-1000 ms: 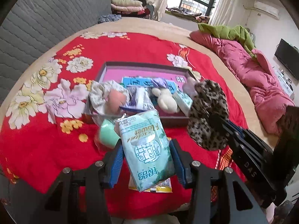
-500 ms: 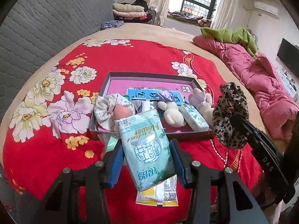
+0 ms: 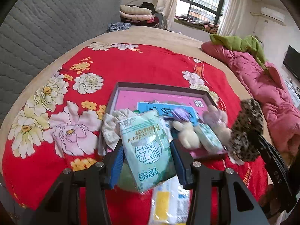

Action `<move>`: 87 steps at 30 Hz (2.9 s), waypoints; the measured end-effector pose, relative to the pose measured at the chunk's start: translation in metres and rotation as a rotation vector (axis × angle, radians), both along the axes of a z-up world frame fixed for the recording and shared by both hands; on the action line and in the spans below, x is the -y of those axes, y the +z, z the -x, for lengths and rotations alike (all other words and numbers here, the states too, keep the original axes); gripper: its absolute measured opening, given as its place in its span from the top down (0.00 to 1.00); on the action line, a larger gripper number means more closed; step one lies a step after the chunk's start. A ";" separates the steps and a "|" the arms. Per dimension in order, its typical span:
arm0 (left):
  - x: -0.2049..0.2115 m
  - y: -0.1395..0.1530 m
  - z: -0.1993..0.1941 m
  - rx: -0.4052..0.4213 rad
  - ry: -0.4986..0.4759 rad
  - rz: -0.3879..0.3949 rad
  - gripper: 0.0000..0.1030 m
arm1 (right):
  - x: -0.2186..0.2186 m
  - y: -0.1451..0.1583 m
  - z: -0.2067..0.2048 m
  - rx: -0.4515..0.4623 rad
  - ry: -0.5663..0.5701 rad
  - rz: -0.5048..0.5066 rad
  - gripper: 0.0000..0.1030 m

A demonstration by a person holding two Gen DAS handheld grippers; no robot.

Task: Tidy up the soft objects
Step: 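Lift the tissue pack with the left tool while the right tool carries the leopard cloth toward the box, then lower the leopard-print cloth into the box with the right tool and open it, then lower the tissue pack into the box with the left tool and open it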

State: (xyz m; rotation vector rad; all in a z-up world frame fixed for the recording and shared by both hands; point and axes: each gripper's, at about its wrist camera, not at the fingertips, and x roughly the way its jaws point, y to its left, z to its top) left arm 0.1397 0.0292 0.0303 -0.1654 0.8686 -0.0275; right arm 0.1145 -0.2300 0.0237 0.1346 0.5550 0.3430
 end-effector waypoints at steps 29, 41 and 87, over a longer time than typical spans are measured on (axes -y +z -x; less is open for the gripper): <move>-0.025 -0.050 -0.055 -0.056 -0.020 -0.076 0.52 | -0.001 -0.033 -0.054 -0.088 0.007 0.027 0.86; -0.013 -0.048 -0.051 -0.036 -0.050 -0.130 0.52 | -0.019 -0.048 -0.056 -0.079 -0.007 0.194 0.76; -0.037 -0.052 -0.070 -0.069 0.005 -0.028 0.45 | -0.010 -0.029 -0.044 0.037 -0.033 0.195 0.35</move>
